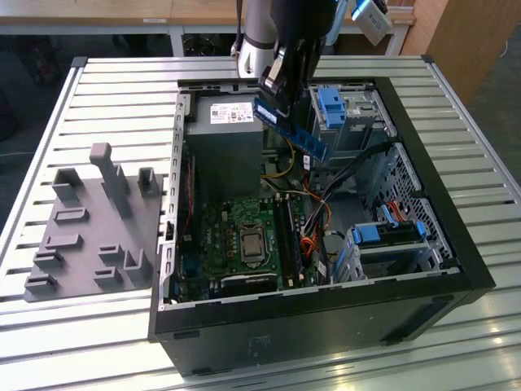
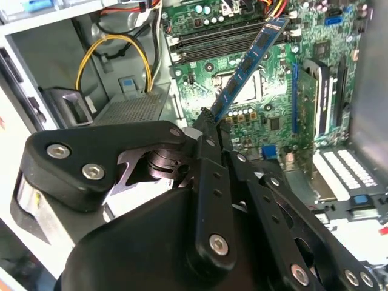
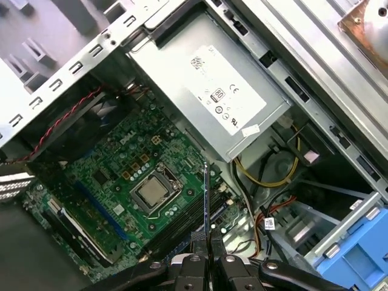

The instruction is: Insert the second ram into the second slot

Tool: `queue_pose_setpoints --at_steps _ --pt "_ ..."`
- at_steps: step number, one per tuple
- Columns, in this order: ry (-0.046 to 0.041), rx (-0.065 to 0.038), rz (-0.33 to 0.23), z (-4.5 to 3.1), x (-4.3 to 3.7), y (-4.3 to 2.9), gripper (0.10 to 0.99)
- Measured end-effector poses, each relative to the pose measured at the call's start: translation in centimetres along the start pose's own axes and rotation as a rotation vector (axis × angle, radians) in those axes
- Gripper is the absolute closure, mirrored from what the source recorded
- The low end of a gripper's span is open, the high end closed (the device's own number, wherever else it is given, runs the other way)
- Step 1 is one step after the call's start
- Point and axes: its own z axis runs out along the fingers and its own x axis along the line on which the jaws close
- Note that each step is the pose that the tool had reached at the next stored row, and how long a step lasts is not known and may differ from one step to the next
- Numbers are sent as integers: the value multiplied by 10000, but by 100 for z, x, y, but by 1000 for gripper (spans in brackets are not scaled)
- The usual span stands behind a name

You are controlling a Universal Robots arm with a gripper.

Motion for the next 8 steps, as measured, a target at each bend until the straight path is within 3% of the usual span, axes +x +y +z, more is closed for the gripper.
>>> queue_pose_setpoints --at_steps 8 --pt "-35 15 988 2 0 0 949"
